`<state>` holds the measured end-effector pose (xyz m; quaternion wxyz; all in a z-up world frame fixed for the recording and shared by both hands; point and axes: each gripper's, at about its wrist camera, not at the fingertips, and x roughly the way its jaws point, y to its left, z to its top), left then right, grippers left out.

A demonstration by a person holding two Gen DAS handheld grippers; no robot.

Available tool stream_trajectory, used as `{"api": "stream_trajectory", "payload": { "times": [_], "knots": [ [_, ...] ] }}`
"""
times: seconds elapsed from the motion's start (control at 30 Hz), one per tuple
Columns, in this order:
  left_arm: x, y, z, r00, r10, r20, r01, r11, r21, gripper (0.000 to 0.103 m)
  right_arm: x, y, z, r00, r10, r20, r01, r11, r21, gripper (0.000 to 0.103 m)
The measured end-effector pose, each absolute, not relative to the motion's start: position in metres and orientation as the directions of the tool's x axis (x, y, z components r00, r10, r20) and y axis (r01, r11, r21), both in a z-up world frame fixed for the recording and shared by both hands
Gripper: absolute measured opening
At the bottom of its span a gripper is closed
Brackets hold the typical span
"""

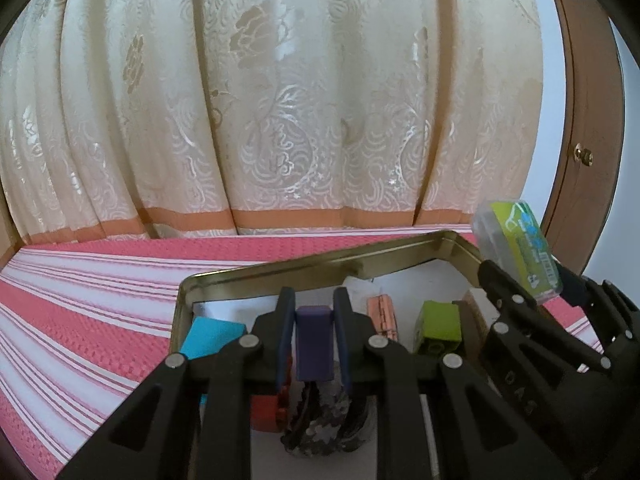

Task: Organize rigid objects
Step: 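Lift and carry purple block and floss box over the gold tin, then lower purple block and floss box into the tin and open both tools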

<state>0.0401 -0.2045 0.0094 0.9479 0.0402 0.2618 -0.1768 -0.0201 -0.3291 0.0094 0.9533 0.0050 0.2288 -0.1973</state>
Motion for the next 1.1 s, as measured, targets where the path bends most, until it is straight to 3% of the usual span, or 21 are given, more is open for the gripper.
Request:
{"api": "stream_trajectory", "payload": {
  "times": [1.1],
  "knots": [
    [0.049, -0.22, 0.004, 0.786, -0.243, -0.569, 0.327, 0.944, 0.049, 0.018, 0.005, -0.335, -0.005, 0.771, -0.34, -0.538, 0.354, 0.932, -0.082, 0.056]
  ]
}}
